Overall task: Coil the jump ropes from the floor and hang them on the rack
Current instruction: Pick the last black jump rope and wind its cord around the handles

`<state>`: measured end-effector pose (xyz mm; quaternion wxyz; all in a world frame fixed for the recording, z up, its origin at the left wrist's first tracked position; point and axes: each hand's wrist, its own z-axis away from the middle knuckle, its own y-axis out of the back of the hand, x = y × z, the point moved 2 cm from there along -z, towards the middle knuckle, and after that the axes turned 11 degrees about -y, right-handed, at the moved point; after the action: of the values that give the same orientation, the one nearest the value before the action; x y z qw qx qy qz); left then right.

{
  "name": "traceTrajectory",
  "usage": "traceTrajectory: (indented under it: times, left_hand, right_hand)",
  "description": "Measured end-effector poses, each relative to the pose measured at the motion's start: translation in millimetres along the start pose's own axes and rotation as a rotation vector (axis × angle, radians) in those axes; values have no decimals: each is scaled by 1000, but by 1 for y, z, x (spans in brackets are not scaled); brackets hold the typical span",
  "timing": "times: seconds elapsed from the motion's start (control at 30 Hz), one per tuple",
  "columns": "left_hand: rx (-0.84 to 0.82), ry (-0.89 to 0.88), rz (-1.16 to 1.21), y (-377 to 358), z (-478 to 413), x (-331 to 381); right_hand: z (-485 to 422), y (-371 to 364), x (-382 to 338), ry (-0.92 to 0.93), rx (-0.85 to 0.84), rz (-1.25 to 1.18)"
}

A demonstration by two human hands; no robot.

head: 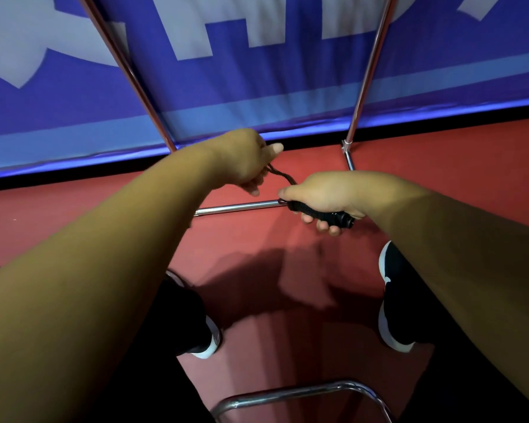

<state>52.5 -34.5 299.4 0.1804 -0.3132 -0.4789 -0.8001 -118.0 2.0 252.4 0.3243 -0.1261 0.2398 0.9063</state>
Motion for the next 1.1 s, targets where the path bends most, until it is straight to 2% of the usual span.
traceTrajectory:
  times: [0.07, 0.23, 0.3, 0.4, 0.43, 0.53, 0.6, 0.77, 0.87, 1.1]
  left_hand:
    - [-120, 15, 122, 3, 6, -1]
    - [-206, -187, -115, 13, 16, 4]
    - [-182, -153, -51, 9, 17, 6]
    - [-95, -31, 214, 0, 14, 10]
    - [-72, -25, 217, -1, 12, 11]
    - [-56, -111, -93, 5, 16, 16]
    - [20, -137, -176, 10, 16, 13]
    - [167, -165, -42, 16, 10, -1]
    - [197, -229, -26, 21, 9, -2]
    - [209, -314, 155, 23, 19, 6]
  right_hand:
    - [0, 2, 0, 3, 31, 25]
    - [-1, 4, -2, 5, 44, 61]
    - [-1, 2, -2, 2, 54, 86]
    - [0, 1, -2, 8, 80, 109]
    - [1, 2, -3, 11, 88, 117]
    - [2, 5, -4, 24, 111, 92]
    - [-3, 8, -4, 35, 94, -34]
    - [-9, 17, -7, 100, -55, -472]
    - [-5, 17, -10, 147, -146, -587]
    - [3, 22, -18, 275, -232, -822]
